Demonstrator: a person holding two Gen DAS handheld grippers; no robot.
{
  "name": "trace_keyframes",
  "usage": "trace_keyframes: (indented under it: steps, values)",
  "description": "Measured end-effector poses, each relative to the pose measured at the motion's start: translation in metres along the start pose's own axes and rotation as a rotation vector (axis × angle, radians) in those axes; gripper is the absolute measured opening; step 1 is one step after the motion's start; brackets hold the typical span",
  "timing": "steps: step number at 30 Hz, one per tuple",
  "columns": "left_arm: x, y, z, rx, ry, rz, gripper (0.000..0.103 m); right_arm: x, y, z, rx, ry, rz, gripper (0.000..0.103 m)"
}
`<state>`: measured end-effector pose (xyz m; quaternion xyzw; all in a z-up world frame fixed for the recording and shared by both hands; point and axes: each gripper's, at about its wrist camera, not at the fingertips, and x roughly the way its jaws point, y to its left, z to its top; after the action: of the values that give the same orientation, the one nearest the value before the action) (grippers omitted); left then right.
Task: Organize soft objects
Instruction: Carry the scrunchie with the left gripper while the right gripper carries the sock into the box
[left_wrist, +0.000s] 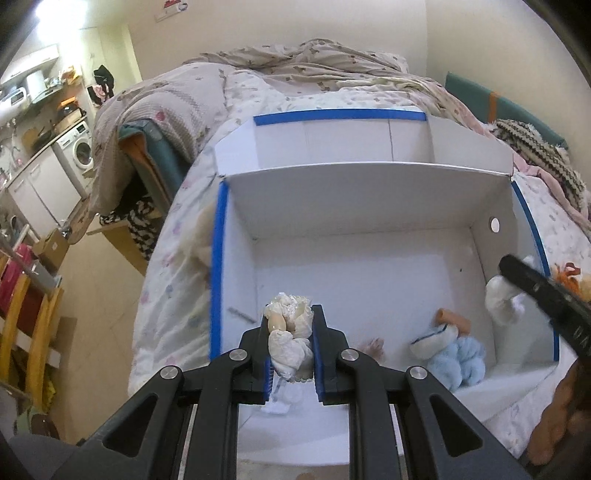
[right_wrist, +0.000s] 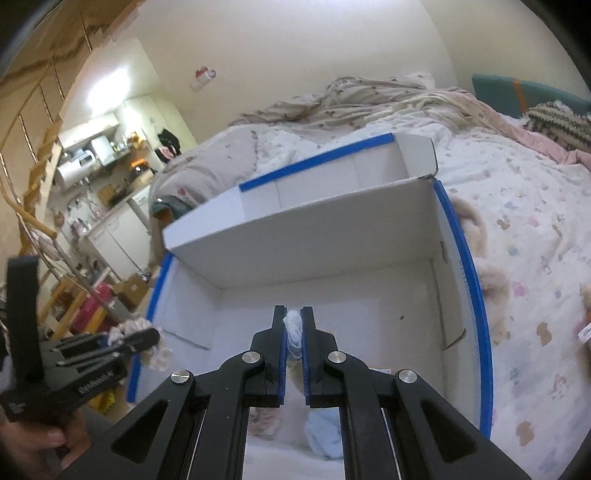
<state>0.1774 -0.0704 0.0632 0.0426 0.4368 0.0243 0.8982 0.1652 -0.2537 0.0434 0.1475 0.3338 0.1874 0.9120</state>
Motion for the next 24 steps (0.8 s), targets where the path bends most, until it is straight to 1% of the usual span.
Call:
trace_keyframes:
  steps: [3,7,10,14,18,20,22,24]
  values:
    - [0.014,-0.009,0.006,0.016,0.018,0.016,0.015,0.011,-0.003,0.0,-0.001,0.033,-0.03,0.008]
    - [0.036,-0.019,0.008,0.052,0.046,0.055,0.015,0.028,-0.005,-0.005,-0.006,0.099,-0.072,0.008]
    - [0.053,-0.023,0.008,0.074,0.075,0.081,0.015,0.037,-0.005,-0.01,-0.018,0.143,-0.1,0.008]
    - [0.072,-0.022,0.008,0.085,0.117,0.096,0.015,0.045,-0.006,-0.014,-0.023,0.185,-0.116,0.008]
    - [0.085,-0.022,0.008,0.09,0.157,0.094,0.016,0.049,-0.007,-0.018,-0.023,0.211,-0.124,0.008]
    - [0.089,-0.021,0.008,0.091,0.179,0.081,0.016,0.051,-0.009,-0.02,-0.019,0.221,-0.128,0.008]
    - [0.088,-0.021,0.008,0.094,0.171,0.069,0.017,0.052,-0.009,-0.02,-0.013,0.223,-0.126,0.008]
    - [0.088,-0.023,0.008,0.11,0.158,0.086,0.018,0.049,-0.008,-0.019,-0.018,0.205,-0.125,0.008]
